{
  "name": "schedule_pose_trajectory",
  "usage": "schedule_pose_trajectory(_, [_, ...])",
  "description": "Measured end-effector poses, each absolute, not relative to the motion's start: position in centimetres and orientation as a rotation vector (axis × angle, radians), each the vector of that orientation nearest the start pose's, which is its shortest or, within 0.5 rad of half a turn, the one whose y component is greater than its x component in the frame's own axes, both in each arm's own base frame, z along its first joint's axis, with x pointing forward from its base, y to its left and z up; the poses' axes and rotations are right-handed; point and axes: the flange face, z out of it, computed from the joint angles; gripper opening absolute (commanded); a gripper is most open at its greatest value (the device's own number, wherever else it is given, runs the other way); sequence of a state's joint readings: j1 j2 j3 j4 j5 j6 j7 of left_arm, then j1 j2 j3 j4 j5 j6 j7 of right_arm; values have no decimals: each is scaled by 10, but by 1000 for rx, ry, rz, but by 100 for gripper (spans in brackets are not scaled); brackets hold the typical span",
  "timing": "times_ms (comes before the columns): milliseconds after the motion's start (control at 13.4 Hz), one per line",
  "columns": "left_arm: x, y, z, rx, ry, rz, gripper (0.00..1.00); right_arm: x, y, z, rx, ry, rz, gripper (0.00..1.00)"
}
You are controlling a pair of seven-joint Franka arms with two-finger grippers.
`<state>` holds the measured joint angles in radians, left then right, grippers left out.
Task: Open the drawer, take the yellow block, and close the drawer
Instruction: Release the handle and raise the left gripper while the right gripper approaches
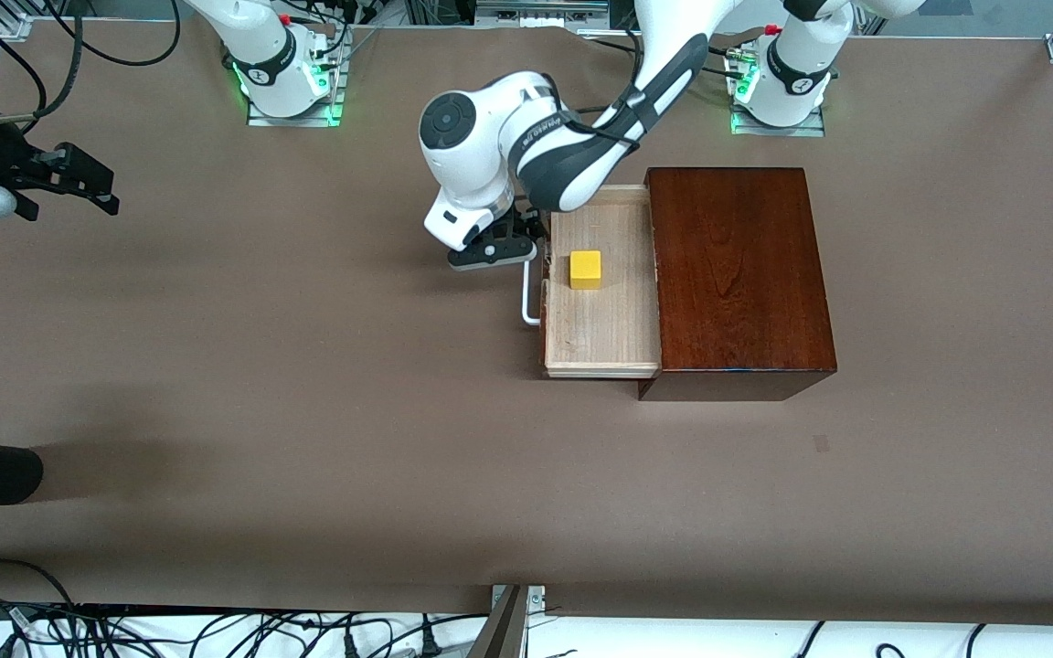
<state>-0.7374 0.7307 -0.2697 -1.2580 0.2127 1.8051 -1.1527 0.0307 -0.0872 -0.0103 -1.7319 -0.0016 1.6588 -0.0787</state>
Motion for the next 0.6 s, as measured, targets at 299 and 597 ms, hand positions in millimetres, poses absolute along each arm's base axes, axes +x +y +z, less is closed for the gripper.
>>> schedule_pose_trajectory(299, [436,-563,403,-3010,-242,107,100,531,44,603,-3126,-244,-23,100])
schedule_pose_trajectory(597, [478,-481,502,-3053,-465,106,100,524,108,601,-3045,-383,-13,100])
